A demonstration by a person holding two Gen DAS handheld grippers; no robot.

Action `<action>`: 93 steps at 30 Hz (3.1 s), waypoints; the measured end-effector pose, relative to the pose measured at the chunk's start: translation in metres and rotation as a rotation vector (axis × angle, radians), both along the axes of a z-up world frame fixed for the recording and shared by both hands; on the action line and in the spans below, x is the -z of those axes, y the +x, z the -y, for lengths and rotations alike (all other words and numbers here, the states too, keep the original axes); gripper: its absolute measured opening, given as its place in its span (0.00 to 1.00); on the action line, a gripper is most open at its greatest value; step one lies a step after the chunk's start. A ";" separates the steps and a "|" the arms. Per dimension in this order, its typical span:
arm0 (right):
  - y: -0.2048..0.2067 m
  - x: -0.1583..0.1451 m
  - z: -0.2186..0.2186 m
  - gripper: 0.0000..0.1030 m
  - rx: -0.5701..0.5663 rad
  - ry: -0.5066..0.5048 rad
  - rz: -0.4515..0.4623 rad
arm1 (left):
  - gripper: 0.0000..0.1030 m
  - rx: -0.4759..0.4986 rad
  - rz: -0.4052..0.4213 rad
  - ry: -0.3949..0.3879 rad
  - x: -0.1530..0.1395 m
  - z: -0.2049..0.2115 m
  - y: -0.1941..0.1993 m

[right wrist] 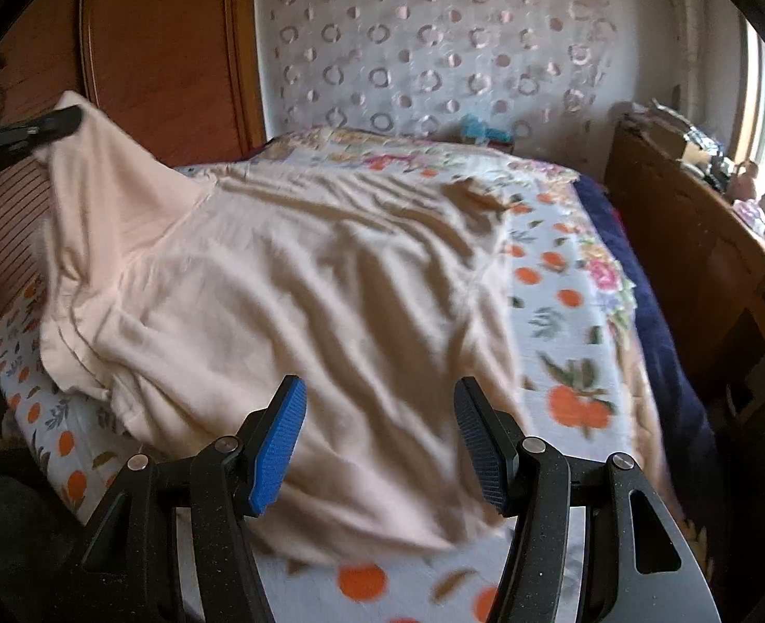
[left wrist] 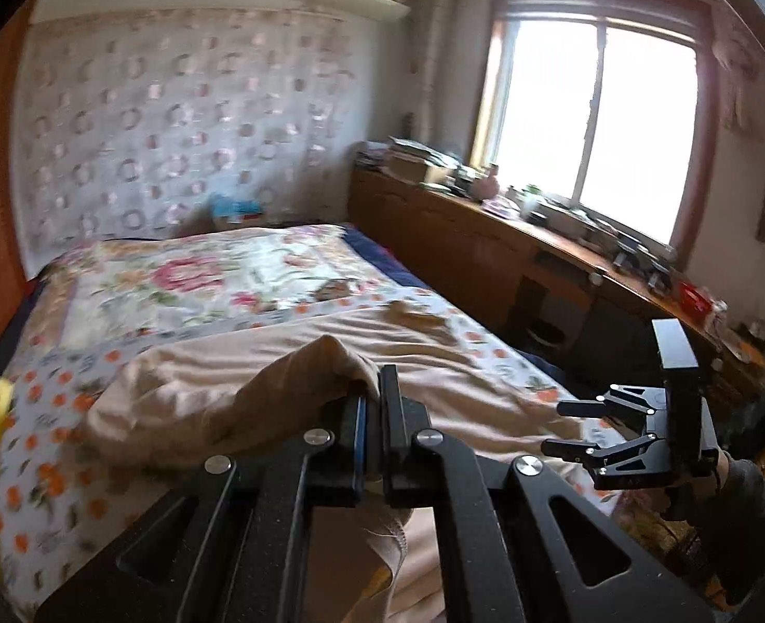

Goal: Fold small clothes

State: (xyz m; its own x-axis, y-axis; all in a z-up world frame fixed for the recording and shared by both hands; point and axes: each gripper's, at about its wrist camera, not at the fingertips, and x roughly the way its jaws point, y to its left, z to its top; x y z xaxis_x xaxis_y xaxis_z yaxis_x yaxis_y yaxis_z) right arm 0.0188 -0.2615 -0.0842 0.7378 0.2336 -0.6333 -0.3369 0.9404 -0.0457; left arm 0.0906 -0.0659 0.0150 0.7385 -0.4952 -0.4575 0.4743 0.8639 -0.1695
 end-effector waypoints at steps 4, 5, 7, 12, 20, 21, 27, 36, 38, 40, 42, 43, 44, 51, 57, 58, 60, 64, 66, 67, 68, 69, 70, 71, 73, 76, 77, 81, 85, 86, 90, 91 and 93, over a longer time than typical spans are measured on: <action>-0.017 -0.013 0.012 0.59 0.022 0.008 0.040 | 0.05 0.082 0.012 0.018 -0.015 0.036 0.004; -0.021 -0.016 0.014 0.59 0.029 0.008 0.050 | 0.05 0.110 0.017 0.023 -0.021 0.048 0.004; -0.028 -0.019 0.017 0.59 0.044 0.009 0.071 | 0.05 0.150 0.020 0.027 -0.028 0.064 0.002; -0.040 -0.020 0.023 0.59 0.072 0.014 0.095 | 0.05 0.251 -0.021 -0.008 -0.034 0.096 -0.005; -0.043 -0.013 0.021 0.59 0.088 0.017 0.079 | 0.48 0.212 -0.038 0.043 -0.017 0.090 -0.003; -0.042 -0.014 0.021 0.59 0.087 0.015 0.078 | 0.54 0.192 -0.038 0.047 -0.014 0.083 -0.003; -0.031 -0.018 0.011 0.59 0.049 0.016 0.070 | 0.68 0.034 -0.021 0.070 0.004 0.025 -0.004; 0.012 -0.020 -0.031 0.59 -0.062 0.005 0.048 | 0.69 -0.193 -0.062 0.100 0.037 -0.059 -0.006; 0.022 -0.022 -0.047 0.59 -0.092 -0.009 0.045 | 0.69 -0.227 -0.069 0.091 0.043 -0.074 -0.008; 0.034 -0.023 -0.065 0.59 -0.130 -0.022 0.041 | 0.69 -0.246 -0.078 0.079 0.047 -0.083 -0.008; 0.048 -0.023 -0.082 0.59 -0.163 -0.030 0.028 | 0.69 -0.265 -0.082 0.073 0.051 -0.092 -0.011; 0.055 -0.022 -0.092 0.59 -0.183 -0.033 0.021 | 0.69 -0.273 -0.084 0.073 0.052 -0.095 -0.012; 0.060 -0.022 -0.101 0.59 -0.200 -0.038 0.017 | 0.69 -0.280 -0.085 0.073 0.053 -0.098 -0.012; 0.112 -0.009 -0.159 0.59 -0.294 -0.068 -0.058 | 0.69 -0.311 -0.087 0.092 0.060 -0.111 -0.014; 0.134 -0.002 -0.192 0.59 -0.356 -0.099 -0.100 | 0.69 -0.318 -0.103 0.072 0.066 -0.121 -0.015; 0.136 -0.001 -0.196 0.59 -0.370 -0.105 -0.107 | 0.69 -0.319 -0.106 0.069 0.067 -0.122 -0.015; 0.138 0.001 -0.202 0.59 -0.387 -0.120 -0.115 | 0.69 -0.324 -0.109 0.068 0.068 -0.123 -0.015; 0.147 0.009 -0.217 0.59 -0.413 -0.152 -0.138 | 0.69 -0.322 -0.108 0.061 0.068 -0.124 -0.016; 0.152 0.014 -0.222 0.59 -0.405 -0.170 -0.146 | 0.69 -0.323 -0.110 0.062 0.068 -0.124 -0.017; 0.156 0.017 -0.223 0.59 -0.403 -0.177 -0.152 | 0.69 -0.320 -0.109 0.061 0.068 -0.124 -0.016; 0.159 0.019 -0.224 0.59 -0.402 -0.181 -0.149 | 0.69 -0.320 -0.111 0.060 0.069 -0.124 -0.017; 0.159 0.017 -0.226 0.59 -0.406 -0.179 -0.142 | 0.69 -0.321 -0.113 0.058 0.069 -0.124 -0.017; 0.160 0.017 -0.226 0.59 -0.408 -0.173 -0.142 | 0.69 -0.320 -0.115 0.057 0.070 -0.124 -0.018; 0.161 0.017 -0.226 0.55 -0.406 -0.172 -0.140 | 0.69 -0.319 -0.117 0.057 0.071 -0.124 -0.018; 0.160 0.015 -0.224 0.25 -0.403 -0.170 -0.125 | 0.69 -0.315 -0.120 0.056 0.072 -0.121 -0.018; 0.162 0.013 -0.218 0.06 -0.390 -0.154 -0.126 | 0.69 -0.303 -0.123 0.060 0.074 -0.116 -0.019; 0.161 0.006 -0.212 0.06 -0.384 -0.124 -0.113 | 0.69 -0.298 -0.123 0.063 0.074 -0.114 -0.019; 0.161 -0.031 -0.184 0.04 -0.338 -0.026 -0.018 | 0.69 -0.280 -0.121 0.063 0.074 -0.106 -0.020; 0.177 -0.061 -0.146 0.04 -0.239 -0.023 0.042 | 0.69 -0.260 -0.122 0.067 0.074 -0.098 -0.022; 0.183 -0.066 -0.134 0.04 -0.207 -0.027 0.049 | 0.69 -0.254 -0.122 0.069 0.074 -0.096 -0.022; 0.212 -0.077 -0.092 0.04 -0.072 -0.057 0.066 | 0.69 -0.235 -0.124 0.070 0.074 -0.092 -0.023; 0.220 -0.077 -0.081 0.04 -0.039 -0.056 0.059 | 0.69 -0.233 -0.125 0.071 0.074 -0.090 -0.023; 0.235 -0.076 -0.063 0.04 0.028 -0.068 0.047 | 0.69 -0.227 -0.130 0.070 0.075 -0.088 -0.023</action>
State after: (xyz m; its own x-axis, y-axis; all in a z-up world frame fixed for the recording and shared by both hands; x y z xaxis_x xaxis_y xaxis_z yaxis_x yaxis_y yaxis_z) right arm 0.2535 -0.1989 -0.0081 0.7730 0.1703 -0.6112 -0.3066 0.9436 -0.1248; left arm 0.0679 0.0223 -0.0604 0.7601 -0.2874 -0.5828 0.2453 0.9574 -0.1523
